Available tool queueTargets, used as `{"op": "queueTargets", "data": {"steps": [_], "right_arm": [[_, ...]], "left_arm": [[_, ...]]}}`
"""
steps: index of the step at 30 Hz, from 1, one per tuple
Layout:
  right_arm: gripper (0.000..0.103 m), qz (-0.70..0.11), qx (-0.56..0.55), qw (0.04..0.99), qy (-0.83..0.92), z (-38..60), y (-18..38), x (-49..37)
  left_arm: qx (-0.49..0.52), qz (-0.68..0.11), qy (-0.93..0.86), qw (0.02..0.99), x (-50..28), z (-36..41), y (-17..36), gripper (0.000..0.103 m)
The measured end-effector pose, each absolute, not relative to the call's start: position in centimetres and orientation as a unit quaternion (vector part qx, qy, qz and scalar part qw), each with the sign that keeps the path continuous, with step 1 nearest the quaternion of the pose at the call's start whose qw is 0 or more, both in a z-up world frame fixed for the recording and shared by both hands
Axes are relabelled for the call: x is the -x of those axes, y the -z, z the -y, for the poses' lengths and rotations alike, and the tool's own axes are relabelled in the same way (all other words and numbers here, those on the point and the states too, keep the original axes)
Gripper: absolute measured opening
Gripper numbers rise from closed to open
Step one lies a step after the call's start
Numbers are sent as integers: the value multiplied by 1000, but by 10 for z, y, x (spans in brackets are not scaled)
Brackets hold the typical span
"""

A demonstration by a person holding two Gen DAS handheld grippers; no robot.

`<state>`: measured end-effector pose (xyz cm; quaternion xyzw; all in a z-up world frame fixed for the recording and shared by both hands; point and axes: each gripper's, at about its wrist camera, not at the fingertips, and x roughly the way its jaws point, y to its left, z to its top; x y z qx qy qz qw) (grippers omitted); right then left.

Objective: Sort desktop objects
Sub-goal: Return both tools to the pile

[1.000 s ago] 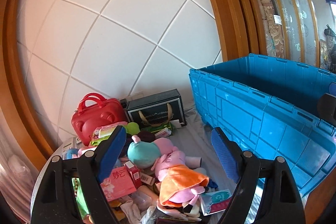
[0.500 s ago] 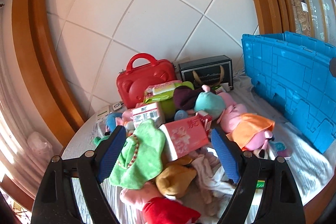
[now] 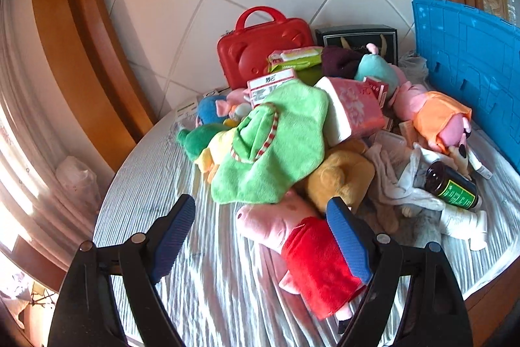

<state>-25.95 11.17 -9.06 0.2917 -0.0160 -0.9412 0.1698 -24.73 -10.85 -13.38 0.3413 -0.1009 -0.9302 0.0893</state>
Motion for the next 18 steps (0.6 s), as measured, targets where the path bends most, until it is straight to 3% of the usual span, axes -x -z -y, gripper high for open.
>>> {"op": "queueTargets", "data": {"steps": [10, 18], "right_arm": [[102, -6, -356, 255, 899, -75, 147, 273], [102, -20, -424, 276, 862, -12, 201, 259]], "left_arm": [[-358, 97, 920, 125, 248, 133, 160, 83], [-386, 121, 915, 7, 276, 171, 195, 83]]}}
